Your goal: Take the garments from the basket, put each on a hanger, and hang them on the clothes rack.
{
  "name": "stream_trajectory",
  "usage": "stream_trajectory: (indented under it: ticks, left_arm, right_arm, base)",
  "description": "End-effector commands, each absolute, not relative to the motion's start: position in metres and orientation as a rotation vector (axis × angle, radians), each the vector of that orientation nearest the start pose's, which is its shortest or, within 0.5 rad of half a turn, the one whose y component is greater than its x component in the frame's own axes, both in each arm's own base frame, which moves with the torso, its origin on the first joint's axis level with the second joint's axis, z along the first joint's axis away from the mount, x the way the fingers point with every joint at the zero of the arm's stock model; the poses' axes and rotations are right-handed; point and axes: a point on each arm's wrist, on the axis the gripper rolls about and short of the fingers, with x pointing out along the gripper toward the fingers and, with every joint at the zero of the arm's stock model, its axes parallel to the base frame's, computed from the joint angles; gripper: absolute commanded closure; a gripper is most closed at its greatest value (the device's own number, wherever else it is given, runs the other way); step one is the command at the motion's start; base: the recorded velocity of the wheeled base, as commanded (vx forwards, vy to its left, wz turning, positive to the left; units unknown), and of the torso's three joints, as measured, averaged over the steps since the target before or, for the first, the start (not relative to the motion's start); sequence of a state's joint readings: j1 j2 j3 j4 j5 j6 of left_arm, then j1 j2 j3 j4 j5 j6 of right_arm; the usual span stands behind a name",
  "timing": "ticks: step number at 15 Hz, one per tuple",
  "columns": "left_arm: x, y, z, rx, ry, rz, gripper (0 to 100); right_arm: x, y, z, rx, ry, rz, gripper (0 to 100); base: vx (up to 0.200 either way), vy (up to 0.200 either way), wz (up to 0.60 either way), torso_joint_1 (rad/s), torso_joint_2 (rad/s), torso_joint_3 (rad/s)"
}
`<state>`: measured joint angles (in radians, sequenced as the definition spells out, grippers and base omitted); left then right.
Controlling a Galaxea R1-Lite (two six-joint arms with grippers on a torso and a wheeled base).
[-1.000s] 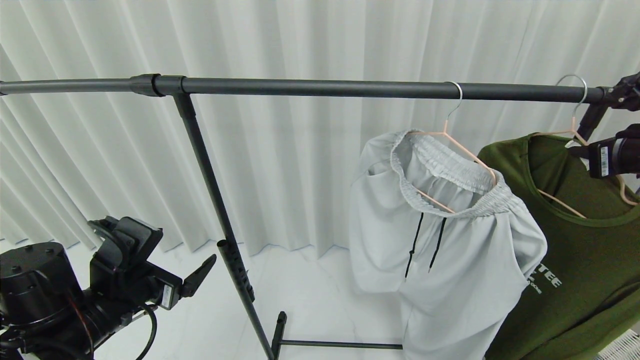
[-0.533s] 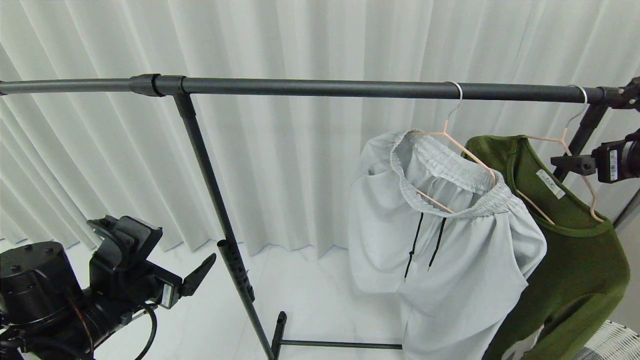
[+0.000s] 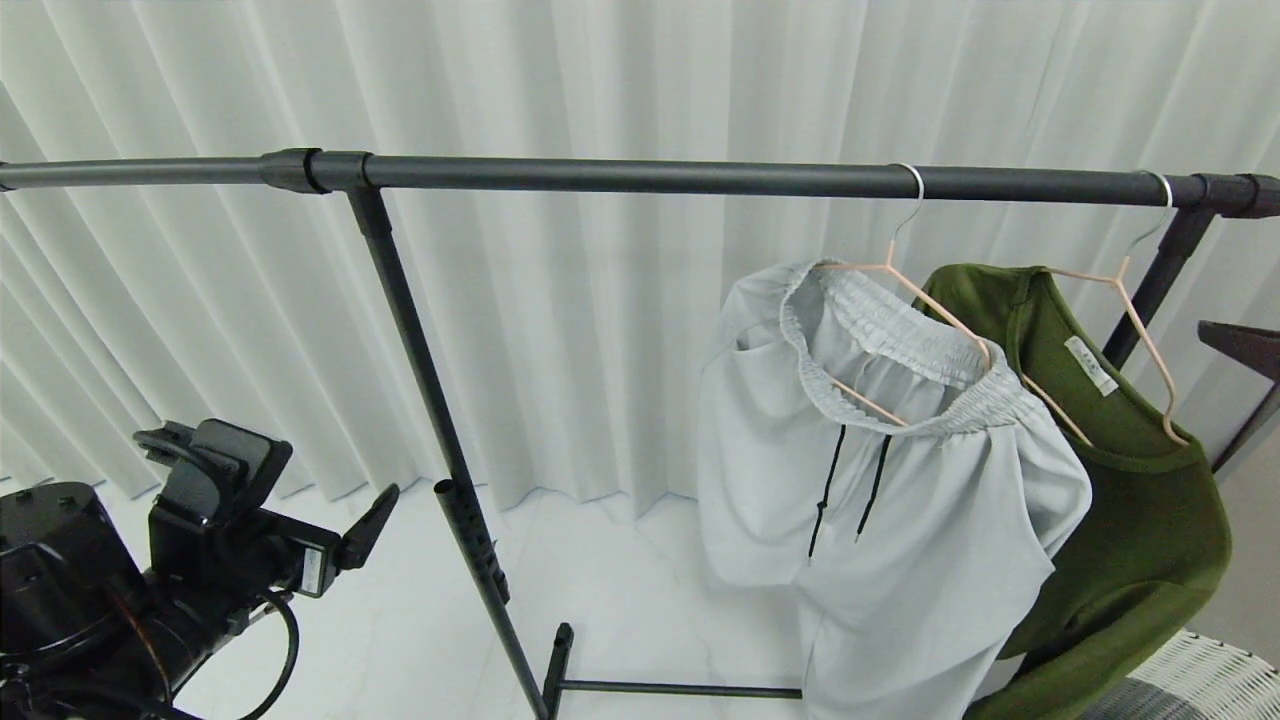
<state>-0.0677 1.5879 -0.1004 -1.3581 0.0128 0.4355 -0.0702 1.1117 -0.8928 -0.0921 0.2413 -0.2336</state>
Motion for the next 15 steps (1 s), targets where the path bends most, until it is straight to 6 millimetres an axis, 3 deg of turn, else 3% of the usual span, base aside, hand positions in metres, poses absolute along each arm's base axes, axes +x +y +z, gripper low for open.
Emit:
stream_trajectory:
  ticks: [1,5,11,15]
  left_arm:
    - [0.194,-0.013,0.119,0.439,0.112,-0.074,0]
    - [0.182,-0.011,0.122,0.438,0.088,-0.059,0]
    - [0.162,-0.005,0.128,0.434,0.057,-0.022,0]
    - [0.153,0.0,0.137,0.413,0.012,0.042,0]
  right_arm:
    - [0.101,-0.002,0.284,-0.226,0.024,0.173,0]
    - [0.069,-0.002,0.257,-0.226,0.023,0.139,0]
    - [0.049,-0.002,0.222,-0.219,0.059,0.094,0]
    - [0.036,0.0,0.198,-0.217,0.078,0.096,0]
  base:
    - [-0.2,0.0,0.0,-0.002,0.01,0.002]
    - [-0.2,0.0,0.0,0.001,0.0,0.0]
    - [-0.2,0.0,0.0,-0.001,0.0,0.002]
    - [0.0,0.0,0.0,0.0,0.0,0.0]
